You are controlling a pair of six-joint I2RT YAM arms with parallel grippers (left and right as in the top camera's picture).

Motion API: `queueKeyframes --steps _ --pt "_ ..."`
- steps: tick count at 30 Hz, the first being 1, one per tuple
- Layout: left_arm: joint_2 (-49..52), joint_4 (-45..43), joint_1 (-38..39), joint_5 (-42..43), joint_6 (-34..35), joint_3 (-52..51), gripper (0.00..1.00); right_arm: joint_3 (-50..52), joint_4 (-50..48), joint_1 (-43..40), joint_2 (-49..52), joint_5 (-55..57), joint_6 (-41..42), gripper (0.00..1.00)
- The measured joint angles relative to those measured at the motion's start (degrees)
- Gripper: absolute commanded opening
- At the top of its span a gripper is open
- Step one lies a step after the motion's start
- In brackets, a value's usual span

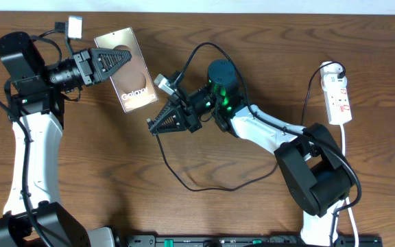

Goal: Plug charger to phone and switch on socket
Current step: 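Carry the connector toward the bottom port of the held phone, then push the connector into the phone's charging port with the right gripper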

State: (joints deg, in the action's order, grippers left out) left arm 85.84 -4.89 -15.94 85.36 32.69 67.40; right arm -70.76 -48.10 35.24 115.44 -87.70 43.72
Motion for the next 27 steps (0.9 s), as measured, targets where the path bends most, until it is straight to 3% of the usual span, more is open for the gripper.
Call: queueKeyframes --steps 11,27 --pt "0.0 0.0 3.2 -2.1 -0.1 0.0 0.07 0.0 -1.3 -0.3 0.0 6.5 1.0 0.01" --pt "0.0 0.0 3.3 -4.9 -0.2 0.0 0.07 0.0 -3.2 -0.7 0.0 5.1 2.8 0.01"
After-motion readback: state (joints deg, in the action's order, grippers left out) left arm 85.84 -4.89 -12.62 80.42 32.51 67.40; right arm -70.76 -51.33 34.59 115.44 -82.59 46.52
